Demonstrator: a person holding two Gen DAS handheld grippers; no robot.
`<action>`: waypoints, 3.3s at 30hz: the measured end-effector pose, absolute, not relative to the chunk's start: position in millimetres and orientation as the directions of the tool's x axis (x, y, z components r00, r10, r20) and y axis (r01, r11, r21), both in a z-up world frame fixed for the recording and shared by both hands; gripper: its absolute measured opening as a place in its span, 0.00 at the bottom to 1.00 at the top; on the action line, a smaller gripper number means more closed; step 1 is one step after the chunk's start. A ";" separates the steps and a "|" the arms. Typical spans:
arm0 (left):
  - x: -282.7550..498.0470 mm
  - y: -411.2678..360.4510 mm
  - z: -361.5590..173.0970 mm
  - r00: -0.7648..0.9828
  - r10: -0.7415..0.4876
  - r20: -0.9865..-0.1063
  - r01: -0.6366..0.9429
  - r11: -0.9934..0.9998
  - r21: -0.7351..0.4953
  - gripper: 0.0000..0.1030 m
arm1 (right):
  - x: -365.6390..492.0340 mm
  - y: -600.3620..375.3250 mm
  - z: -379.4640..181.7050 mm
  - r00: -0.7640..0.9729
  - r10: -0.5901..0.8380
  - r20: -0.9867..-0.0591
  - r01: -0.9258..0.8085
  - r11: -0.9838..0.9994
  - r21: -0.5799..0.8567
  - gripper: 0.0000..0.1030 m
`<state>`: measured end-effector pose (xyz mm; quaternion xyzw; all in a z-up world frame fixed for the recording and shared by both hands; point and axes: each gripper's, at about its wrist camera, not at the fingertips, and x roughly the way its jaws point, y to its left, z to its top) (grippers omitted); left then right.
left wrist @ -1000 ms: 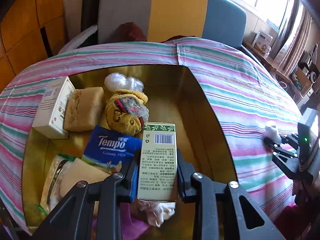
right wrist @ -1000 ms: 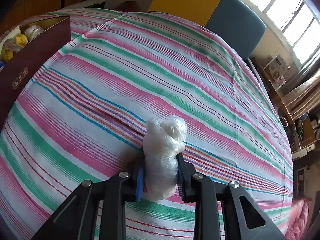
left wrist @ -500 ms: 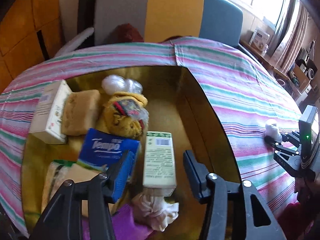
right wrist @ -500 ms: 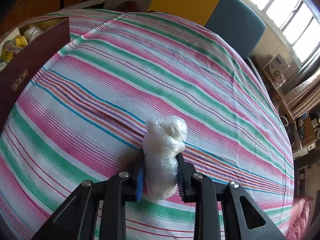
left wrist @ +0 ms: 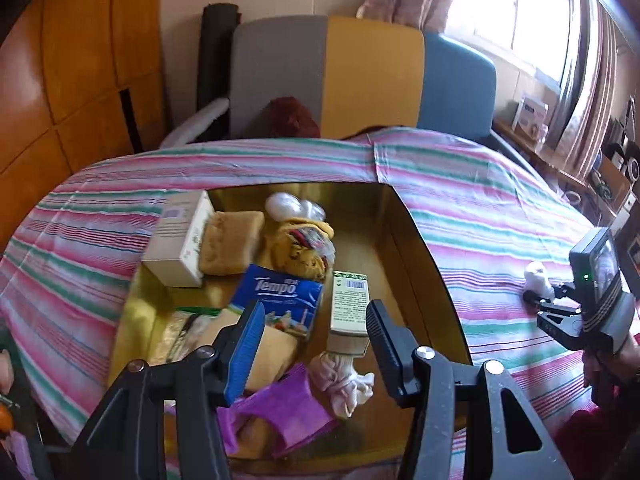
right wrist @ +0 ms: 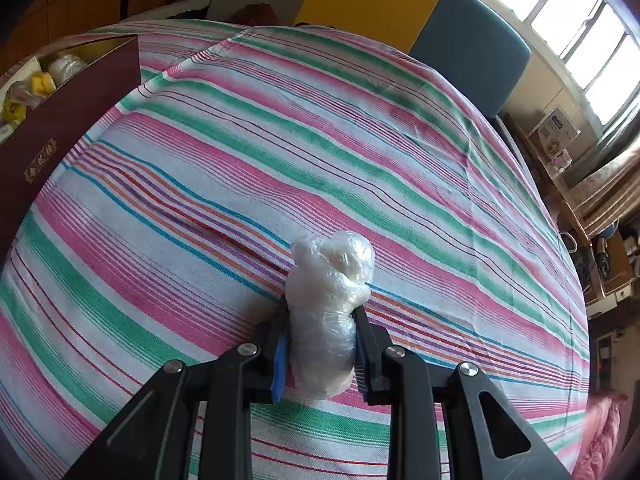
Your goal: Organize objects
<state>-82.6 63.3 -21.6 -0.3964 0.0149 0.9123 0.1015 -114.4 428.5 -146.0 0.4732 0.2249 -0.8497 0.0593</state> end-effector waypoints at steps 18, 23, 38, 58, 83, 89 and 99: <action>-55.0 10.0 -26.9 -0.665 0.157 -0.731 -0.114 -0.988 -0.108 0.52 | -115.8 432.7 -141.6 -0.526 0.110 -0.843 0.129 -0.970 -0.206 0.27; -48.6 -11.8 -36.3 -0.661 0.149 -0.736 -0.078 -0.988 -0.130 0.52 | -109.8 440.1 -138.9 -0.505 0.074 -0.860 0.053 -0.992 -0.117 0.26; -37.5 -64.2 -54.3 -0.643 0.127 -0.755 0.039 -0.980 -0.198 0.51 | -101.1 358.9 -76.5 -0.534 -0.209 -0.819 0.212 -0.971 0.109 0.26; -42.2 -68.7 -64.2 -0.632 0.143 -0.762 0.033 -0.977 -0.211 0.51 | -167.2 181.8 -118.0 -0.392 -0.257 -0.883 0.480 -0.876 0.041 0.49; -34.1 -59.3 -49.3 -0.657 0.129 -0.743 0.023 -0.981 -0.191 0.51 | -56.6 196.9 -73.8 -0.443 -0.441 -0.780 0.623 -0.777 0.086 0.53; -29.3 -55.5 -45.2 -0.662 0.130 -0.739 0.014 -0.983 -0.185 0.51 | -89.4 197.4 -110.4 -0.417 -0.304 -0.856 0.514 -0.856 0.054 0.20; -30.6 -45.4 -37.1 -0.686 0.001 -0.727 0.073 -0.995 -0.071 0.52 | -73.8 211.6 -103.1 -0.451 -0.333 -0.828 0.509 -0.858 0.068 0.29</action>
